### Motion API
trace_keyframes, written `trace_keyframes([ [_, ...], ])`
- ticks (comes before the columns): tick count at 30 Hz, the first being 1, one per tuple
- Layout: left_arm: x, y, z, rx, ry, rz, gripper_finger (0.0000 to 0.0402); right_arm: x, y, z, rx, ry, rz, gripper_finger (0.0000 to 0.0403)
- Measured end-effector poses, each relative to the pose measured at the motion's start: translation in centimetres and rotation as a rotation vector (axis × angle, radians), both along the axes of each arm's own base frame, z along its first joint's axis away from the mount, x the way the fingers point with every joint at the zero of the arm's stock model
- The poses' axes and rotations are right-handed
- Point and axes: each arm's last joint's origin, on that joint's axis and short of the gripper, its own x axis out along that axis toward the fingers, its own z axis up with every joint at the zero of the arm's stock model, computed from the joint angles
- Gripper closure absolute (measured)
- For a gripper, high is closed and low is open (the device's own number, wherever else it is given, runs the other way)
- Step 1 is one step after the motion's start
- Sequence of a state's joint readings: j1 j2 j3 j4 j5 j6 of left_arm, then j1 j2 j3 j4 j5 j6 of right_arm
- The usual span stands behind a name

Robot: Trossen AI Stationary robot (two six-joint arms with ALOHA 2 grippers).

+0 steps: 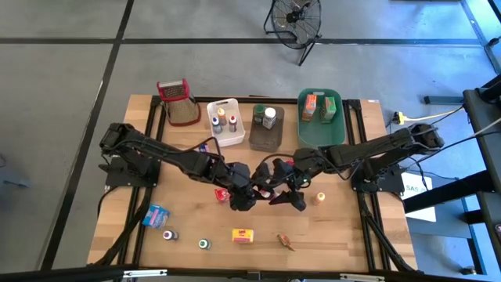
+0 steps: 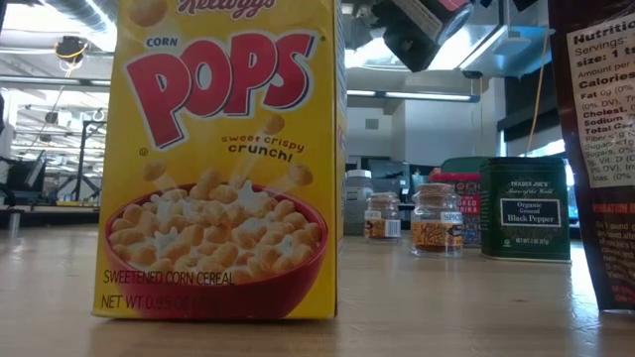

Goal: Pick & Place Kitchen Items
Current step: Put the pink food coloring into the white bin

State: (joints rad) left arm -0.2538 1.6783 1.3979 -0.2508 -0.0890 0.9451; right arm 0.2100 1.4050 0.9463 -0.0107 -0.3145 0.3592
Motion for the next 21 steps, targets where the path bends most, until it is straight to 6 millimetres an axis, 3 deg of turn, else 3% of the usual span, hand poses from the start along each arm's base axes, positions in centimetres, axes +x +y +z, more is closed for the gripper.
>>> trace_keyframes([
  [21,-3.7,-1.6,3.2,0.012,-0.034,0.158,0.0254,-2.4,-0.7,1.8,-0.051,0.011,-0.036,0.0141],
])
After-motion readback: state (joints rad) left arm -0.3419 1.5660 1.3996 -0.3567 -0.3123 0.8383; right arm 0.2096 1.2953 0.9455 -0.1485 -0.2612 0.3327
